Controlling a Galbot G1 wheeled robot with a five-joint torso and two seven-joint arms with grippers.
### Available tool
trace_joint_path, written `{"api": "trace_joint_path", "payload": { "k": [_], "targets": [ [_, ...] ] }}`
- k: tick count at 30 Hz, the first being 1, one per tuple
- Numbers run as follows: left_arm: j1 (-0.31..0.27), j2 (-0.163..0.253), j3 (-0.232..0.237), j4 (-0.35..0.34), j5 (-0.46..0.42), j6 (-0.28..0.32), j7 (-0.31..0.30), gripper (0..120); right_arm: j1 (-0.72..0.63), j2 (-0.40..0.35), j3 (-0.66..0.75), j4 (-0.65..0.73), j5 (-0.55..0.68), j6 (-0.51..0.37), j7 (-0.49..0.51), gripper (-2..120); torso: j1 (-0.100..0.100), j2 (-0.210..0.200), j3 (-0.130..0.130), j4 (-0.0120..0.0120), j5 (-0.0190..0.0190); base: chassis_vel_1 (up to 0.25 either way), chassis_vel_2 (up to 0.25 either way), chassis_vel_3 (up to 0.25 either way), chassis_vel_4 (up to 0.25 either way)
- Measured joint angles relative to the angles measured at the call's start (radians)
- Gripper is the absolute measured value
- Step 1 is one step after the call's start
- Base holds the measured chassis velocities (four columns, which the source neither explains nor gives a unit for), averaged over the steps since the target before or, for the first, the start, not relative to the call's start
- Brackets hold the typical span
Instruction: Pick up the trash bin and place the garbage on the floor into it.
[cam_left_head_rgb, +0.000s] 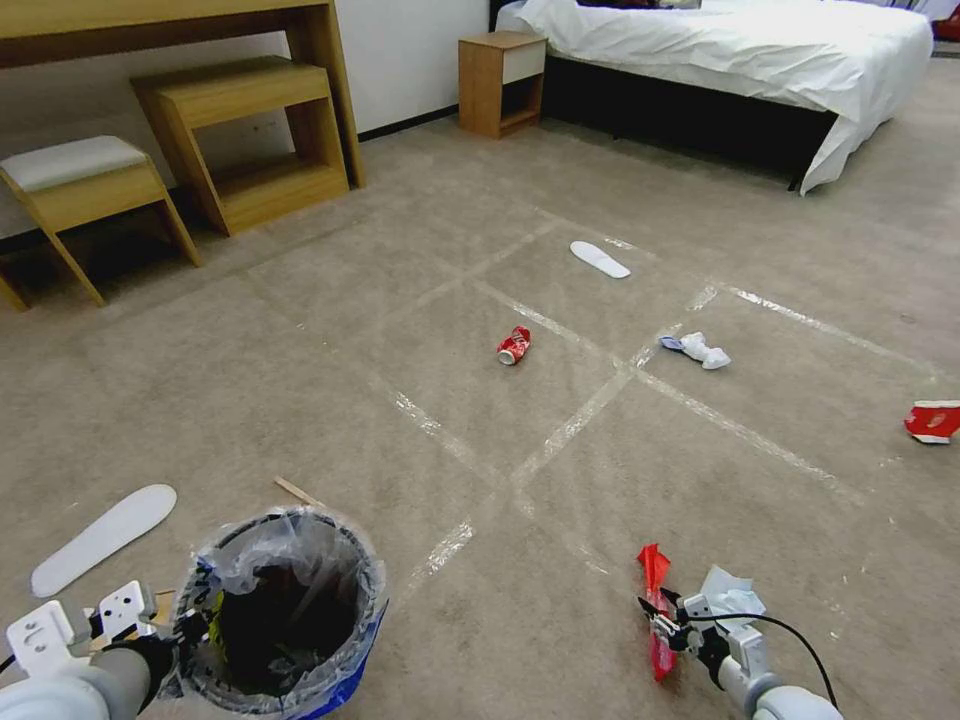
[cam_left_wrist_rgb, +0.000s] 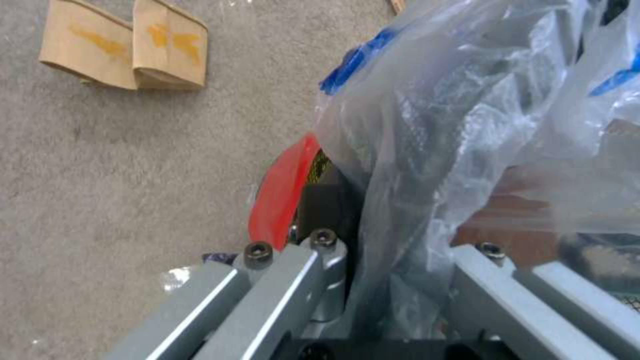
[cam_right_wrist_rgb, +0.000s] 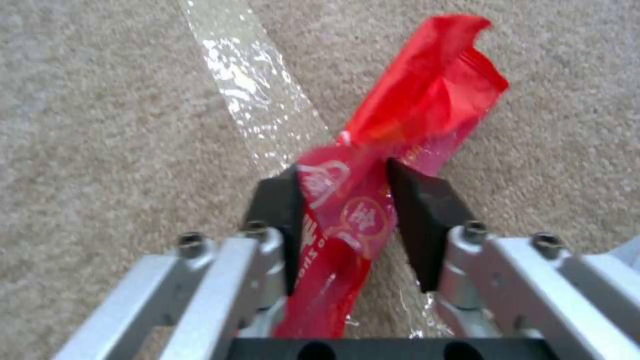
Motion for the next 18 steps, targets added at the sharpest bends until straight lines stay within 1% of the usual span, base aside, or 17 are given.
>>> {"api": "trace_joint_path", "payload": {
  "k": [1,2,4,5,6,8,18],
  "targets": [
    [0.0,0.001,0.0,-0.001,0.002,0.0,0.002,0,-0.002,0.0,0.003,0.007,0.003,0.001,0.005,25,0.0,0.0,0.0,0.0,0.0,0.0,0.0,0.0,0.0],
    [0.0,0.001,0.0,-0.001,0.002,0.0,0.002,0,-0.002,0.0,0.003,0.007,0.003,0.001,0.005,25,0.0,0.0,0.0,0.0,0.0,0.0,0.0,0.0,0.0],
    [0.0,0.001,0.001,-0.003,0.004,0.0,0.004,0,-0.005,0.001,0.007,0.014,0.008,0.003,0.012,16,0.0,0.0,0.0,0.0,-0.0001,0.0,0.0,0.0,0.0],
    [0.0,0.002,0.001,-0.005,0.005,0.0,0.004,0,-0.006,0.001,0.009,0.02,0.011,0.004,0.016,10,0.0,0.0,0.0,0.0,-0.0001,0.0,0.0,0.0,0.0],
    [0.0,0.002,0.001,-0.005,0.005,0.0,0.004,0,-0.006,0.001,0.009,0.02,0.011,0.004,0.016,10,0.0,0.0,0.0,0.0,-0.0001,0.0,0.0,0.0,0.0],
    [0.002,0.002,-0.001,-0.008,0.005,0.0,0.005,0,-0.007,0.0,0.013,0.027,0.015,0.005,0.021,2,0.0,0.0,0.0,0.0,-0.0001,0.0,0.0,0.0,0.0],
    [0.011,-0.002,-0.004,-0.018,0.009,0.0,0.006,0,-0.007,0.003,0.023,0.04,0.017,0.011,0.036,1,0.0,0.0,0.0,0.0,0.0,0.0,0.0,0.0,0.0]
  ]
}}
